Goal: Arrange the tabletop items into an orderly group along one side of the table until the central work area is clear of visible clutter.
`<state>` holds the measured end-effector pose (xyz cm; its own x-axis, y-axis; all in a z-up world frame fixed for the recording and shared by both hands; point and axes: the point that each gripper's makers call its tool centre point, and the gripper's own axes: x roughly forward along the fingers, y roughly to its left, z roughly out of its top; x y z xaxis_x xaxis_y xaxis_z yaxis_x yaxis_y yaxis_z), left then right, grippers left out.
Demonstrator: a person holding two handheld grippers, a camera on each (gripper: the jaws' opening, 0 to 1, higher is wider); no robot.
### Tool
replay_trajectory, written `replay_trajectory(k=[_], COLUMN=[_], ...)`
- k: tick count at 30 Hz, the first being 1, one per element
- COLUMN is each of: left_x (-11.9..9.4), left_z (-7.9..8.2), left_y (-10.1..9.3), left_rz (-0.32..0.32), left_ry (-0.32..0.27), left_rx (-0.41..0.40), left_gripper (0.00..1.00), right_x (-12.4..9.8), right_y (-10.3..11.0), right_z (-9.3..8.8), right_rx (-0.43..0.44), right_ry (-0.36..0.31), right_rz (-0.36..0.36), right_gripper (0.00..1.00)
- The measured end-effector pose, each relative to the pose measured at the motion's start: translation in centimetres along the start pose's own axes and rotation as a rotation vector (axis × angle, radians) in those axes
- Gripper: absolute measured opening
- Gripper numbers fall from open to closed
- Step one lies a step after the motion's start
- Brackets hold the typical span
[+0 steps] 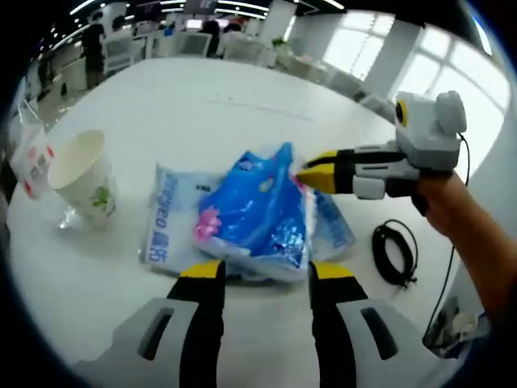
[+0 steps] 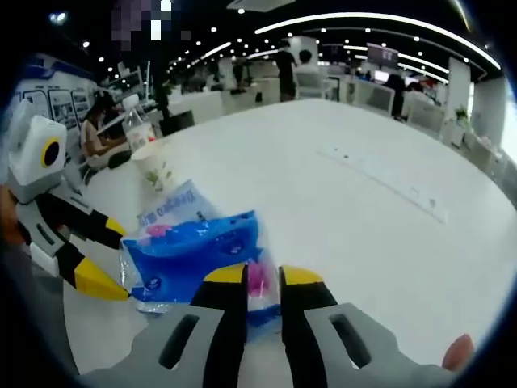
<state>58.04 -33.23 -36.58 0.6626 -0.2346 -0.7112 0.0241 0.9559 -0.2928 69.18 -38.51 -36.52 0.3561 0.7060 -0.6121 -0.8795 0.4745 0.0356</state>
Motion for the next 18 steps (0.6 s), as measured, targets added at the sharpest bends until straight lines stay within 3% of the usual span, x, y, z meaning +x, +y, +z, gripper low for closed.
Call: replay_trajectory(k=[1,10,18], left_x=[0.1,0.3,0.6], left_z=[0.1,0.9,1.2], left_y=[0.2,2.0,3.3], left_rz=[0.004,0.042,0.072], left_ry=[-0.001,-0.023,-0.034], left_rx=[-0.001,-0.018,-0.025], left_gripper=[0.38,0.35,0.14], right_x=[-0.1,-1.0,-1.4], right_y=[0.1,1.2,1.4], right_z=[-0.1,-0.5,-0.9], right_rx=[0.003,0.011,0.032], right_ry=[0.005,0.014,0.023], right_rz=[0.005,0.018,0.018], right_gripper=[0.04,0.03,0.03])
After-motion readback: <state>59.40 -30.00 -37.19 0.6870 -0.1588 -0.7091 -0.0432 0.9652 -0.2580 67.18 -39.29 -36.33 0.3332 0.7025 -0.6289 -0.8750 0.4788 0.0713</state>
